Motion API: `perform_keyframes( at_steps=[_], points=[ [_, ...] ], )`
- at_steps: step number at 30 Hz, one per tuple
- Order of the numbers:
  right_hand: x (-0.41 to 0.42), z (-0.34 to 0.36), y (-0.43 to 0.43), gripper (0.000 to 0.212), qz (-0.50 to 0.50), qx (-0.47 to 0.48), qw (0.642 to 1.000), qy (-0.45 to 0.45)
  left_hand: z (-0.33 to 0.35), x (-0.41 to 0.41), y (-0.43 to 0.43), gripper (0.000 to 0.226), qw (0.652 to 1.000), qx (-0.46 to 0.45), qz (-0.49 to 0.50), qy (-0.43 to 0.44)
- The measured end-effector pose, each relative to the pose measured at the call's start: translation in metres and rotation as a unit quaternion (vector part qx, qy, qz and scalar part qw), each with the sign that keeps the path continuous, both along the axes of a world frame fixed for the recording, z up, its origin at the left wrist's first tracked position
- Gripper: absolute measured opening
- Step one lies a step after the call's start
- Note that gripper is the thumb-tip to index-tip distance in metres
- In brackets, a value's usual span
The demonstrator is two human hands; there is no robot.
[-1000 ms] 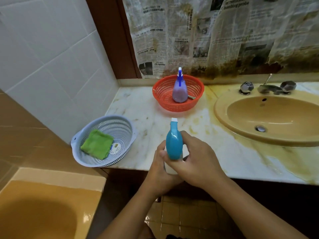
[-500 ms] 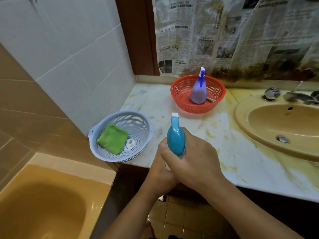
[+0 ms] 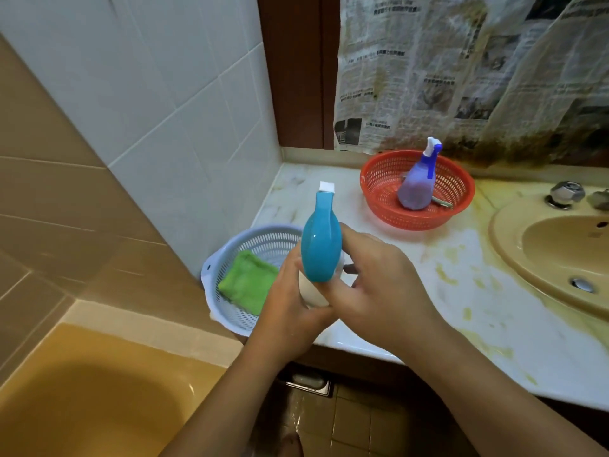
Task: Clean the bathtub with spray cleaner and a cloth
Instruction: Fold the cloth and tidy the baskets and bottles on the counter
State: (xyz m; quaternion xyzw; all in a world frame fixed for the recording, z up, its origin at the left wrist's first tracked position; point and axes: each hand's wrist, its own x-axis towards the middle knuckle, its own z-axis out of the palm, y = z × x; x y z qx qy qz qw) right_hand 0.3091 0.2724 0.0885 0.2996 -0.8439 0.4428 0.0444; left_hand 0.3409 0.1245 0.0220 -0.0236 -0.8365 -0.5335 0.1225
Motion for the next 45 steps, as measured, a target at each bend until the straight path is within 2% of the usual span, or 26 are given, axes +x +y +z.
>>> perform_keyframes(
  at_steps=[7,10,17,23,25,28,31,33,36,39,45],
  points=[
    [-0.023,-0.033,-0.065,0.028,-0.01,-0.036,0.996,-0.083,-0.016,-0.015,-0.065,0.059,0.996,-0.046,0.018,-0.079],
    [-0.027,-0.049,-0.086,0.025,-0.025,-0.03,0.994,-0.104,-0.023,-0.019,-0.087,0.05,0.991,-0.06,0.005,-0.122],
    [-0.033,-0.083,-0.109,0.017,-0.057,0.008,0.989,-0.139,-0.031,-0.022,-0.116,0.045,0.987,-0.082,-0.032,-0.137],
    [-0.037,-0.101,-0.115,0.015,-0.069,0.002,0.983,-0.169,-0.046,-0.029,-0.141,0.061,0.972,-0.128,-0.072,-0.185],
    [-0.037,-0.104,-0.117,0.019,-0.071,-0.005,0.983,-0.171,-0.049,-0.031,-0.15,0.059,0.966,-0.171,-0.06,-0.187],
    [-0.036,-0.111,-0.121,0.024,-0.077,-0.011,0.98,-0.182,-0.048,-0.034,-0.16,0.047,0.963,-0.227,0.013,-0.143],
    [-0.037,-0.117,-0.122,0.031,-0.089,0.007,0.977,-0.193,-0.043,-0.042,-0.168,0.042,0.936,-0.32,0.065,-0.129],
    [-0.037,-0.119,-0.123,0.037,-0.093,0.02,0.976,-0.196,-0.038,-0.048,-0.168,0.043,0.915,-0.351,0.057,-0.189],
    [-0.036,-0.12,-0.124,0.035,-0.094,0.022,0.976,-0.194,-0.037,-0.059,-0.161,0.065,0.883,-0.369,0.02,-0.289],
    [-0.035,-0.118,-0.125,0.029,-0.096,0.019,0.977,-0.188,-0.039,-0.067,-0.154,0.085,0.855,-0.407,0.01,-0.321],
    [-0.031,-0.116,-0.123,0.023,-0.108,0.01,0.979,-0.174,-0.048,-0.072,-0.156,0.086,0.849,-0.434,0.004,-0.302]
  ],
)
